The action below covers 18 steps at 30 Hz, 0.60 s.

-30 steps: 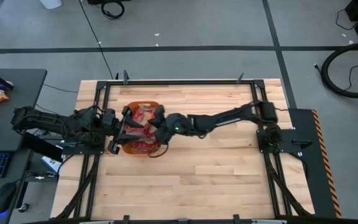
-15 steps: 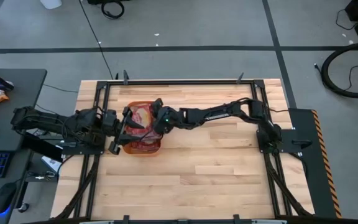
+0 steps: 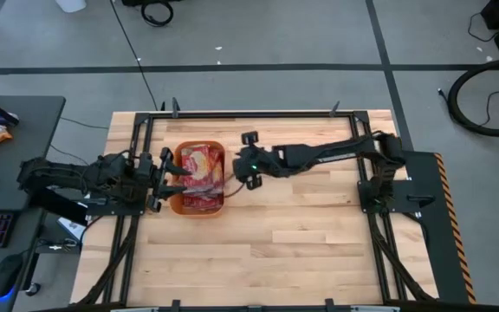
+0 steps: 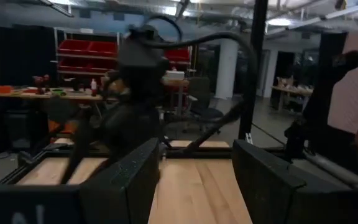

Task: Sort popcorn bags into baskets
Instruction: Return to Home Position

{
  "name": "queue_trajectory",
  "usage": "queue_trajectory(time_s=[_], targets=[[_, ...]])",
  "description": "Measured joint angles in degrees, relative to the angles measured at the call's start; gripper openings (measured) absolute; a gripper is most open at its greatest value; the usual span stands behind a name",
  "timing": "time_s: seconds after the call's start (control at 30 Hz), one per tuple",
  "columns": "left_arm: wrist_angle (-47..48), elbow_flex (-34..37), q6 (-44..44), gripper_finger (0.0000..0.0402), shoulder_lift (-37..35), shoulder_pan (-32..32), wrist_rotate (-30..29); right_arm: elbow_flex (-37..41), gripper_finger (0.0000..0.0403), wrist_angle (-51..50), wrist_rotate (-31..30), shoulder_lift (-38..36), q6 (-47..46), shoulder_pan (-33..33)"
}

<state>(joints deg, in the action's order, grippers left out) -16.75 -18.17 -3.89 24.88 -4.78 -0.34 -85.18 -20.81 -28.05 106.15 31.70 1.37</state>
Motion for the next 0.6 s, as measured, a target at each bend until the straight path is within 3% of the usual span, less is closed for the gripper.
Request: queue_trajectory(time_s=[0.3, 0.6], targets=[[-0.11, 8.34, -3.71, 0.0205, -9.91, 2.90, -2.81, 22.86, 0.0092, 17.93, -4.89, -14.17, -7.49, -5.01], [-0.91, 12.90, -5.52, 0.0205, -15.15, 4.75, -3.76, 38.30, 0.0092, 22.11, -13.20, -27.22, -17.63, -11.12]])
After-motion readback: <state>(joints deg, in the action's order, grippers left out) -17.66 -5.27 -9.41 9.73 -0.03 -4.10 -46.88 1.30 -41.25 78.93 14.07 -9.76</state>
